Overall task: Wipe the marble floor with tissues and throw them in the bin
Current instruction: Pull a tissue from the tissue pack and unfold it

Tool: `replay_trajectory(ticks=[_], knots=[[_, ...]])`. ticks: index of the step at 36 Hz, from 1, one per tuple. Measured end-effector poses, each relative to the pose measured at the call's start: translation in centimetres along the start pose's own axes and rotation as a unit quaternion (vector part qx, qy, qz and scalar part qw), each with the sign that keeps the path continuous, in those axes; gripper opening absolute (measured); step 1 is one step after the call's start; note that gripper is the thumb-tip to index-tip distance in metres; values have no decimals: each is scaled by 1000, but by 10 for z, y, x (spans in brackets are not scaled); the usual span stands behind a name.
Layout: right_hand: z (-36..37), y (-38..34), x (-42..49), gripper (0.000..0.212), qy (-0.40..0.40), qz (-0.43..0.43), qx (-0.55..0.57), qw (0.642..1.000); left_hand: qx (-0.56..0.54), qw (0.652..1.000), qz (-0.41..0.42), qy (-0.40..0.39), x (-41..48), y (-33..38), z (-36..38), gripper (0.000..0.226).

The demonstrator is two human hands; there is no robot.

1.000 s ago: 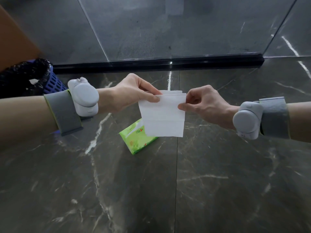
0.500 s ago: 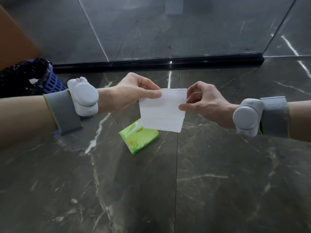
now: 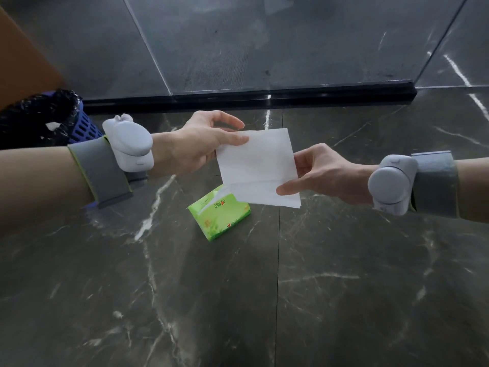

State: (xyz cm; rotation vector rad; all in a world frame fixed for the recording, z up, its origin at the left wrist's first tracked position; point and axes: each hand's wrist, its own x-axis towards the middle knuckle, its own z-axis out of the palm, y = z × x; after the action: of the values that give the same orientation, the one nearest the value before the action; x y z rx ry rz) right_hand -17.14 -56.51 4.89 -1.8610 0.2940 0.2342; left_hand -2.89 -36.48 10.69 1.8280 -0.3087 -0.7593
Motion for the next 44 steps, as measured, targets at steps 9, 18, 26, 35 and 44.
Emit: replay_trajectory(ticks=[9, 18, 26, 35, 44], knots=[[-3, -9, 1, 22, 12, -19, 23, 999, 146, 987, -7, 68, 7, -17, -2, 28], [-10, -17, -6, 19, 73, -11, 36, 997, 274, 958, 29, -74, -14, -9, 23, 43], [-17, -28, -21, 27, 87, -18, 24, 996, 219, 958, 48, -176, -30, -15, 54, 35], [-38, -44, -37, 61, 129, -5, -61, 990, 156, 979, 49, -122, -38, 4, 65, 14], [-81, -31, -67, 48, 18, 88, 21, 996, 17, 993, 34, -110, -42, 22, 81, 25]])
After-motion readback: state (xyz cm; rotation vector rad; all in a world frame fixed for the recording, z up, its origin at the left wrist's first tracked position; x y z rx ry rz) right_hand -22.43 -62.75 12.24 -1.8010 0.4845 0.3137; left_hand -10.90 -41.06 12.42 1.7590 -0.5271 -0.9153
